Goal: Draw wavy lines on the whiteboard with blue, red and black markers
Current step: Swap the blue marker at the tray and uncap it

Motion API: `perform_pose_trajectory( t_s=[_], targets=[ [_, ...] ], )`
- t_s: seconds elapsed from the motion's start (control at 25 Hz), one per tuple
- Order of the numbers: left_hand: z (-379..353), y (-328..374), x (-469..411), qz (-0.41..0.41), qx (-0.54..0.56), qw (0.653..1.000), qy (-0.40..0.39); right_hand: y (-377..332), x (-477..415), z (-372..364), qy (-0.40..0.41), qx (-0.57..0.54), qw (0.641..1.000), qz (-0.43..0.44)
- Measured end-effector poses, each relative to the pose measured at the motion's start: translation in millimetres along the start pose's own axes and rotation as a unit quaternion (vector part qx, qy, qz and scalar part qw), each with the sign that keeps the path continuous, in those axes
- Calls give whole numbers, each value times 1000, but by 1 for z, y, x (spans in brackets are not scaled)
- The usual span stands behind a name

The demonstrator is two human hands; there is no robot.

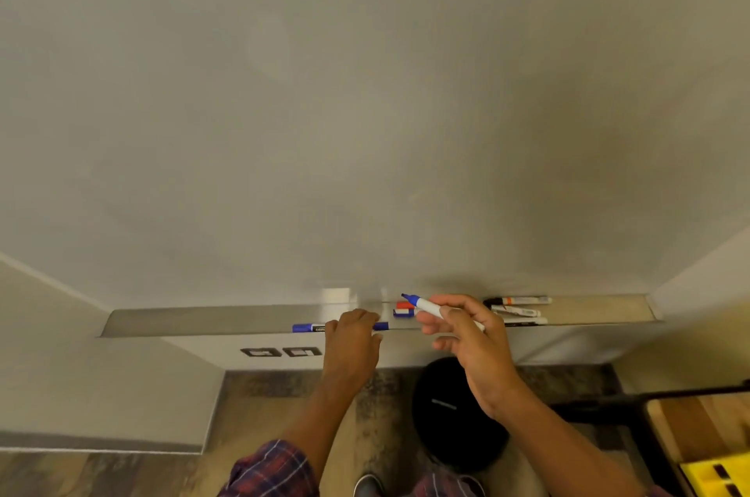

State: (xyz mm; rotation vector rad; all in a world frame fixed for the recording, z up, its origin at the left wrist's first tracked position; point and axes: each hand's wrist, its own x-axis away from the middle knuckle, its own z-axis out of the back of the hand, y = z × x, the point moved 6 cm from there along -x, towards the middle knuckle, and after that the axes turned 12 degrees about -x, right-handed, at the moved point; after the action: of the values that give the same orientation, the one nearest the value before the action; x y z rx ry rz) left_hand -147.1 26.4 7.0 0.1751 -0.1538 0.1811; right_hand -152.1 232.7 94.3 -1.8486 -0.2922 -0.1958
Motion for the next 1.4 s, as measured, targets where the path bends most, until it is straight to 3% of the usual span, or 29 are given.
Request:
perform_pose_trajectory(
  t_s=[0.24, 0.52, 0.72, 0.84, 0.92, 1.04, 1.16, 1.24, 1.4],
  targets=[
    [-33, 4, -27, -41, -104, 992, -54, 9, -8, 5, 20, 8, 1000, -18],
    [-50, 6, -43, -85, -169, 980, -60, 9, -15, 13, 26, 4, 999, -18],
    [-36, 5, -46, -46, -54, 997, -12, 9, -15, 14, 17, 0, 1000, -17],
    [-13, 3, -35, 62, 158, 985, 23, 6, -12, 13, 7, 4, 1000, -10],
    [3, 3, -19, 145, 338, 929, 39, 3, -8, 12, -5, 12, 1000, 0],
    [21, 9, 10, 240, 590, 770, 18, -4, 0, 9, -29, 38, 999, 26],
    [38, 27, 34, 242, 735, 633, -29, -11, 13, 5, -64, 57, 994, 61],
    [47, 35, 48, 237, 772, 588, -47, -16, 22, 2, -88, 70, 990, 86],
    [57, 44, 66, 243, 791, 558, -60, -22, 38, -2, -119, 82, 981, 130]
  ],
)
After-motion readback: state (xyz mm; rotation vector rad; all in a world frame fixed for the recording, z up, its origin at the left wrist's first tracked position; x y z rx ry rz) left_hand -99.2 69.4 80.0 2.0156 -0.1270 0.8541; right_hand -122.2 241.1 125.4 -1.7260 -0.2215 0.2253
